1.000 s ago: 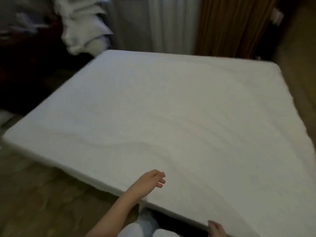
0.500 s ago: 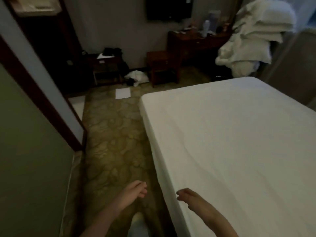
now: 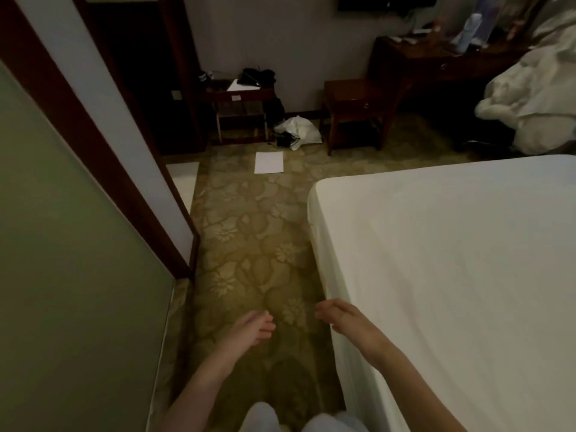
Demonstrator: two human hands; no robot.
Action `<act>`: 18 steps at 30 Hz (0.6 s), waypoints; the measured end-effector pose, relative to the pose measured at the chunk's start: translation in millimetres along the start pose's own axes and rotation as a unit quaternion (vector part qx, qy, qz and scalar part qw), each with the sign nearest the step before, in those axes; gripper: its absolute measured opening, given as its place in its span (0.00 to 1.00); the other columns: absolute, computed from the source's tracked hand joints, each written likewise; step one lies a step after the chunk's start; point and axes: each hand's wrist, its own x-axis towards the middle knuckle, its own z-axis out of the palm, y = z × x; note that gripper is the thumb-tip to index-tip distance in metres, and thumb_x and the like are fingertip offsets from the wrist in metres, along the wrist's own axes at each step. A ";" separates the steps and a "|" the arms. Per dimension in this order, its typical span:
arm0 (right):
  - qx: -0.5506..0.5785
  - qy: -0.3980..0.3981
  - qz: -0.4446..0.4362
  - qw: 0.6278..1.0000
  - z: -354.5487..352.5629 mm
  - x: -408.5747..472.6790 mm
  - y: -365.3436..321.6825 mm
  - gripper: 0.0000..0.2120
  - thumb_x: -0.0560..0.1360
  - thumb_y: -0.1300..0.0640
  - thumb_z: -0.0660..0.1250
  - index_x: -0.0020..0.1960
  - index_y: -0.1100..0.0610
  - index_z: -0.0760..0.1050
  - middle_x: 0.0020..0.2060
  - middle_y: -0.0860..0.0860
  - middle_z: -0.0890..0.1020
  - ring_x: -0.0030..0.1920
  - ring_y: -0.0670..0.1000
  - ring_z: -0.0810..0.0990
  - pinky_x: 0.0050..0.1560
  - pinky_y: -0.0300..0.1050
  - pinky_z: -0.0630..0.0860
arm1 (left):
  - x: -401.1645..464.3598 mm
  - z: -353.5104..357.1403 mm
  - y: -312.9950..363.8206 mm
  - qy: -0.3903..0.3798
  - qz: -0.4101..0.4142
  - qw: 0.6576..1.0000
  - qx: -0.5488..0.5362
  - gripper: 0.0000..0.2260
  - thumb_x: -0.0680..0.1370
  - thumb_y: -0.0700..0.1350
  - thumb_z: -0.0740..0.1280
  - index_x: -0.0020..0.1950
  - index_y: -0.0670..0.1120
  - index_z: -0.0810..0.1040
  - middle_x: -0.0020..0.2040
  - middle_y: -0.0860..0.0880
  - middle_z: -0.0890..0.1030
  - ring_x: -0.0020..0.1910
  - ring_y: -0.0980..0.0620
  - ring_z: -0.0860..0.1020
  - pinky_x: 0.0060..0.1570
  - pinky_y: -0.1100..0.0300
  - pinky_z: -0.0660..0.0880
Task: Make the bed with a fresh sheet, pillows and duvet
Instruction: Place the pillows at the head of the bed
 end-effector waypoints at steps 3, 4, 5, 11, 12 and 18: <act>0.009 0.002 0.047 0.999 -13.0 30.6 -4.5 0.10 0.81 0.48 0.59 0.57 0.50 0.76 0.55 0.48 0.79 0.56 0.47 0.77 0.52 0.38 0.73 | 44.0 -9.6 35.9 -0.004 0.004 1.000 -0.012 0.12 0.83 0.49 0.56 0.56 0.46 0.77 0.52 0.50 0.81 0.55 0.53 0.78 0.58 0.59 0.71; 0.020 0.007 0.070 0.997 -20.3 41.0 -4.9 0.09 0.81 0.50 0.59 0.55 0.51 0.76 0.54 0.50 0.80 0.54 0.47 0.78 0.47 0.37 0.73 | 59.4 -9.4 49.5 -0.005 0.006 1.000 -0.020 0.12 0.83 0.49 0.57 0.56 0.46 0.77 0.52 0.50 0.81 0.54 0.53 0.78 0.59 0.59 0.71; 0.033 0.015 0.092 0.995 -28.2 51.7 -5.9 0.09 0.81 0.52 0.60 0.52 0.53 0.77 0.52 0.52 0.81 0.52 0.48 0.78 0.43 0.36 0.73 | 75.7 -9.6 62.7 -0.003 0.006 1.000 -0.026 0.12 0.83 0.49 0.57 0.56 0.46 0.77 0.52 0.50 0.81 0.53 0.54 0.79 0.60 0.58 0.71; 0.054 0.036 0.141 0.988 -86.5 140.1 -26.0 0.10 0.79 0.56 0.62 0.56 0.61 0.74 0.50 0.59 0.80 0.48 0.55 0.78 0.41 0.41 0.71 | 173.8 -9.4 151.0 -0.006 0.010 1.000 -0.028 0.11 0.83 0.49 0.57 0.54 0.48 0.78 0.53 0.50 0.82 0.53 0.53 0.79 0.62 0.53 0.72; 0.047 0.044 0.144 0.987 -95.9 158.6 -35.1 0.11 0.80 0.55 0.60 0.59 0.60 0.74 0.54 0.58 0.80 0.52 0.55 0.78 0.44 0.43 0.72 | 188.3 -11.0 166.6 0.000 0.009 0.999 -0.033 0.11 0.83 0.49 0.57 0.53 0.48 0.77 0.53 0.50 0.82 0.53 0.53 0.79 0.63 0.52 0.72; -0.009 0.000 0.072 0.997 -142.0 268.0 -130.3 0.09 0.81 0.54 0.59 0.56 0.53 0.75 0.56 0.52 0.79 0.58 0.51 0.76 0.57 0.46 0.71 | 263.0 -35.8 245.1 0.027 -0.006 0.999 -0.033 0.11 0.83 0.48 0.57 0.51 0.48 0.78 0.53 0.48 0.81 0.53 0.52 0.79 0.61 0.54 0.71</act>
